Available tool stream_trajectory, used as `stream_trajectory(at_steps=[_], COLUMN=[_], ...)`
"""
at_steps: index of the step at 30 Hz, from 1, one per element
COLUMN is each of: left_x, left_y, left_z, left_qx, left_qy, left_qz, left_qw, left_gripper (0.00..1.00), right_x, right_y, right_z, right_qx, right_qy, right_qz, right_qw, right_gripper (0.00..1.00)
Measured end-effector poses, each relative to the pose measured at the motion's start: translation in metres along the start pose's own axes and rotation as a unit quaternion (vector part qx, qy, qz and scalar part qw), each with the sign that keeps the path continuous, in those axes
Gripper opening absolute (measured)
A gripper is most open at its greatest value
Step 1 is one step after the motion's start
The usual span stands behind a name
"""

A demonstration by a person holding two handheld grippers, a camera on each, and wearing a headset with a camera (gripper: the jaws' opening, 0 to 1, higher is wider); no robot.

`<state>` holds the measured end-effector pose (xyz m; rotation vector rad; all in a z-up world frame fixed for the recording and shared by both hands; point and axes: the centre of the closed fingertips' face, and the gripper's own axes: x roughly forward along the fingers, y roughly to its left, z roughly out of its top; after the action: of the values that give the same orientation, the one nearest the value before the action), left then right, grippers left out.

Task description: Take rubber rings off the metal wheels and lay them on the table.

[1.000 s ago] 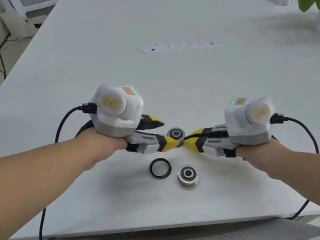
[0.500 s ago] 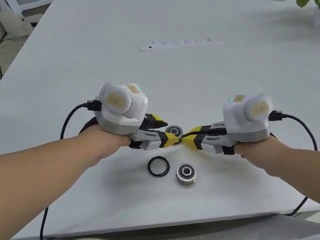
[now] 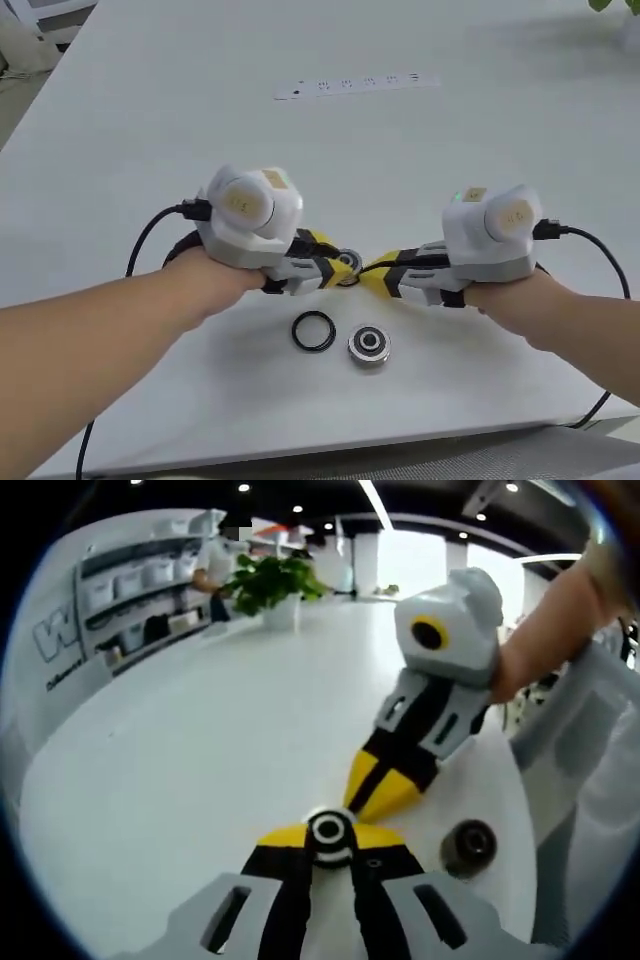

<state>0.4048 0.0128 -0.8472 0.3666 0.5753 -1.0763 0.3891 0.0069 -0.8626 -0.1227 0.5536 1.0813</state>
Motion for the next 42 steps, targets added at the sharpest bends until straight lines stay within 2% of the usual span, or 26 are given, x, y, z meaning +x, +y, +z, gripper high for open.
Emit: stream_trajectory(at_steps=[8,11,16,20,25,28,30,34,39,42], left_x=[-0.002,-0.002,-0.002,-0.001,0.001,0.001,0.001,0.001,0.000,0.001], left_y=[0.000,0.000,0.000,0.001,0.003,0.004,0.003,0.003,0.000,-0.001], left_z=[-0.001,-0.001,0.000,0.000,0.000,0.000,0.000,-0.001,-0.002,-0.002], left_qx=[-0.006,0.004,0.004,0.011,0.008,0.007,0.007,0.003,-0.004,-0.003], left_qy=[0.002,0.007,0.007,0.011,0.011,0.011,0.011,0.010,0.011,0.011], left_qz=[0.010,0.015,0.022,0.026,0.035,0.034,0.035,0.040,0.042,0.047], left_qw=[0.9999,0.9999,0.9997,0.9995,0.9993,0.9993,0.9993,0.9991,0.9990,0.9988], left_gripper=[0.14,0.14,0.14,0.13,0.13,0.13,0.13,0.13,0.12,0.12], right_x=[0.001,0.000,0.000,-0.001,-0.004,-0.007,-0.009,-0.011,-0.009,-0.009], right_y=[-0.001,-0.001,-0.003,-0.005,-0.006,-0.007,-0.011,-0.013,-0.016,-0.015], right_z=[0.000,0.000,0.000,0.000,0.002,0.005,0.010,0.011,0.012,0.014], right_qx=[0.006,0.019,0.049,0.099,0.115,0.139,0.168,0.179,0.204,0.203], right_qy=[0.000,-0.002,-0.001,-0.008,-0.013,-0.025,-0.041,-0.046,-0.055,-0.056], right_qz=[-0.002,-0.006,-0.013,-0.022,-0.028,-0.026,-0.027,-0.026,-0.027,-0.026], right_qw=[1.0000,0.9998,0.9987,0.9948,0.9928,0.9897,0.9846,0.9824,0.9770,0.9772], right_gripper=[0.01,0.01,0.00,0.00,0.00,0.00,0.00,0.00,0.00,0.00])
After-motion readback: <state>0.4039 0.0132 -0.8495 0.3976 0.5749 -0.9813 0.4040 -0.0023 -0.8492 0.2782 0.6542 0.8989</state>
